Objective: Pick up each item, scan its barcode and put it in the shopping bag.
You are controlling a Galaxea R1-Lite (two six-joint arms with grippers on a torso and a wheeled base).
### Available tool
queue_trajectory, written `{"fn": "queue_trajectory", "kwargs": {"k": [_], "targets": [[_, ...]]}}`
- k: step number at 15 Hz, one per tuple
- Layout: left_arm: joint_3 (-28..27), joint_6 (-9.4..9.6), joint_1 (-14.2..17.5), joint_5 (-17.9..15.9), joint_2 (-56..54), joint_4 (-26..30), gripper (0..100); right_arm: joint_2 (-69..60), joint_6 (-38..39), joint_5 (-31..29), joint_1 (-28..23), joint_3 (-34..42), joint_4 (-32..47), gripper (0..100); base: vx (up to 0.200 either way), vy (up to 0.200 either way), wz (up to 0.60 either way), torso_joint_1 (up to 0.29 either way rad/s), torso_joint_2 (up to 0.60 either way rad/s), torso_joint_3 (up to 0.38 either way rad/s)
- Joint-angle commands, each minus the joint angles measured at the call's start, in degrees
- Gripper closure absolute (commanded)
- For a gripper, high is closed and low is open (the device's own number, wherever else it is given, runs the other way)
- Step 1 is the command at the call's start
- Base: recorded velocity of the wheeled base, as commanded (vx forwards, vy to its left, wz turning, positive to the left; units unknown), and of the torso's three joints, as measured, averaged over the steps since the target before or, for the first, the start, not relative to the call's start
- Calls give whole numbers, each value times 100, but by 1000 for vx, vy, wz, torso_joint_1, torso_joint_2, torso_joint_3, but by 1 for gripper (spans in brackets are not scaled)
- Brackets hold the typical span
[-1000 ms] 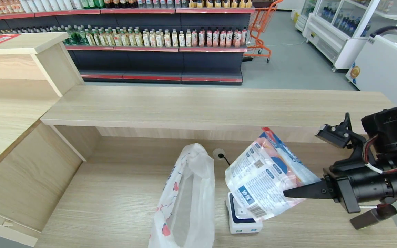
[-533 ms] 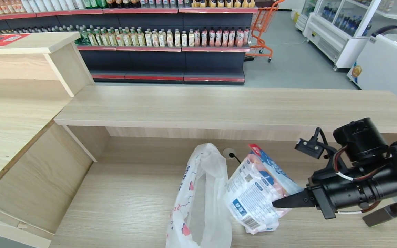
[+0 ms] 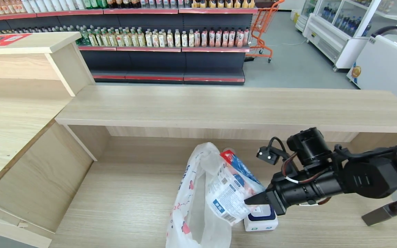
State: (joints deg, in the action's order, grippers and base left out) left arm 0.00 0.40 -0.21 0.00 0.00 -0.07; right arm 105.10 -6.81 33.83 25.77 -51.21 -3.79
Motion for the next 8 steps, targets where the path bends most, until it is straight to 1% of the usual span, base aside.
{"fn": "queue_trajectory", "kwargs": {"k": [1, 3, 5, 6, 7, 8], "targets": [[0, -5, 3, 0, 9, -1, 0, 828, 5, -482, 323, -495, -175, 100, 0, 0, 0, 0, 0, 0], [0, 4, 3, 0, 9, -1, 0, 1180, 5, -781, 508, -794, -447, 100, 0, 0, 0, 0, 0, 0], [0, -5, 3, 0, 9, -1, 0, 1558, 5, -1177, 763, -1260, -465, 100, 0, 0, 0, 0, 0, 0], [0, -5, 3, 0, 9, -1, 0, 1690, 5, -1309, 859, -1418, -500, 100, 0, 0, 0, 0, 0, 0], [0, -5, 3, 0, 9, -1, 0, 1690, 5, -1309, 859, -1418, -500, 100, 0, 0, 0, 0, 0, 0], [0, -5, 3, 0, 9, -1, 0, 1953, -13, -1520, 982, -1673, -535, 100, 0, 0, 0, 0, 0, 0]]}}
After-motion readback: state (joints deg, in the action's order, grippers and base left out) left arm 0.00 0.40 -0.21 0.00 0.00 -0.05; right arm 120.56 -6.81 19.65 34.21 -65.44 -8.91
